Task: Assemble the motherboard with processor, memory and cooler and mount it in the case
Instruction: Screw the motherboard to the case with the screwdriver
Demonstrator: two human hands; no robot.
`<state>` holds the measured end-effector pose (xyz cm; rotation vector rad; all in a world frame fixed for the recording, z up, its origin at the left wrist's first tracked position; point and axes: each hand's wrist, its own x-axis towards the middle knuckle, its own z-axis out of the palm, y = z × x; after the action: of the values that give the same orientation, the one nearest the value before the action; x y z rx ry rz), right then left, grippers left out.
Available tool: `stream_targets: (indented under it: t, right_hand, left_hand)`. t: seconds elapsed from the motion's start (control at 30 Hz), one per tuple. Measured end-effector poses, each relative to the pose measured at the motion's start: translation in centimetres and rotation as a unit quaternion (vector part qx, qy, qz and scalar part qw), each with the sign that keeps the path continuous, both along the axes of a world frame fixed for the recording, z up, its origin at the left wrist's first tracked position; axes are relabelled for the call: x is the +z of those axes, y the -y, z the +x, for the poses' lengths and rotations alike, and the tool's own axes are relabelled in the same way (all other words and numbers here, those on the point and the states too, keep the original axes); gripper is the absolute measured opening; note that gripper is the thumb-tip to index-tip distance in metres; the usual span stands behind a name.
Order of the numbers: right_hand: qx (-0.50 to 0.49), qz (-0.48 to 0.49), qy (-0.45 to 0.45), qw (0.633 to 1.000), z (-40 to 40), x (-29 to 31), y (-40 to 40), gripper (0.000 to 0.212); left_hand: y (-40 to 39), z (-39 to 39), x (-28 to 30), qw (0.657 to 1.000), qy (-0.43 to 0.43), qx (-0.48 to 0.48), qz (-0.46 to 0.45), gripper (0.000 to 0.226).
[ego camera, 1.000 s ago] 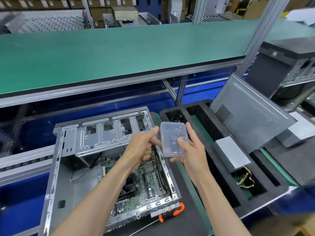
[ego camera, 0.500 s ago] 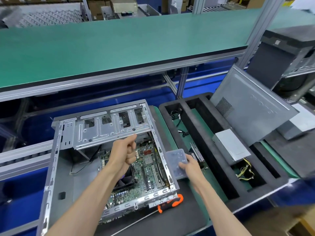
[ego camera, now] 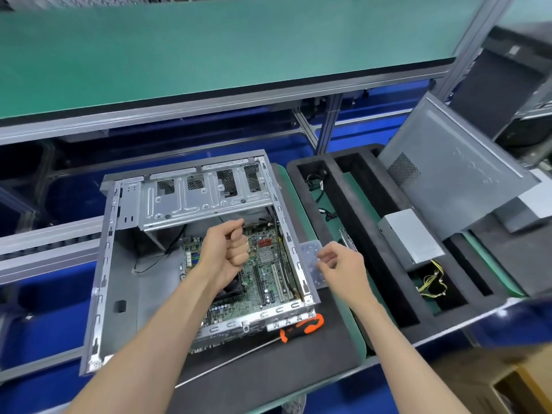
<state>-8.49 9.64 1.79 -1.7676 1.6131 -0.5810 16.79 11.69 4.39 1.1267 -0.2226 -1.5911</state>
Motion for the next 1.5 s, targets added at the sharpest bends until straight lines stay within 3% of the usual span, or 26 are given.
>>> stream_targets:
  t: [0.17,0.3,0.43,0.53,0.6,0.8,1.13,1.5]
  right_hand:
    - [0.152,0.093,-0.054,0.983,-0.8,1.7,-1.5,0.029]
    - [0.171,0.126,-0.114,0.97,-1.1,1.0,-3.2,0.042]
    - [0.165,0.194,-0.149,0.956,-1.6,-0.2,-5.4,0.03]
    - [0.153,0.183,-0.168,0.956,-1.8,-1.4,-7.0,0.063]
    - [0.147,0.177,-0.151,0.961,-1.7,-2.1,-7.7,0.072]
    - [0.185,0.129,-0.142,0.964,-1.8,-3.6,-8.9,0.037]
    - [0.144,0.102,0.065,0.982,-3.8,1.1,-10.7,0.019]
    - [0.169,0.007,0.243,0.955,-0.5,11.0,-9.6,0.017]
  left_hand:
    - [-0.9,-0.5,0.0,1.0,-0.013,0.0,0.001,0.046]
    - [-1.7,-1.0,0.4,1.0,-0.015,-0.013,-0.012,0.047]
    - [-2.7,-1.6,0.6,0.999,-0.025,-0.03,-0.012,0.046]
    - [-3.5,-2.0,0.6,0.998,-0.029,-0.048,-0.024,0.045]
    - [-4.0,-2.1,0.8,0.998,-0.03,-0.053,-0.029,0.045]
    - [-5.2,-2.0,1.3,0.998,-0.024,-0.04,-0.034,0.046]
    - [-6.3,-2.3,1.6,1.0,-0.019,0.006,-0.024,0.044]
    - [-6.7,-2.3,2.1,1.0,-0.022,0.002,-0.02,0.046]
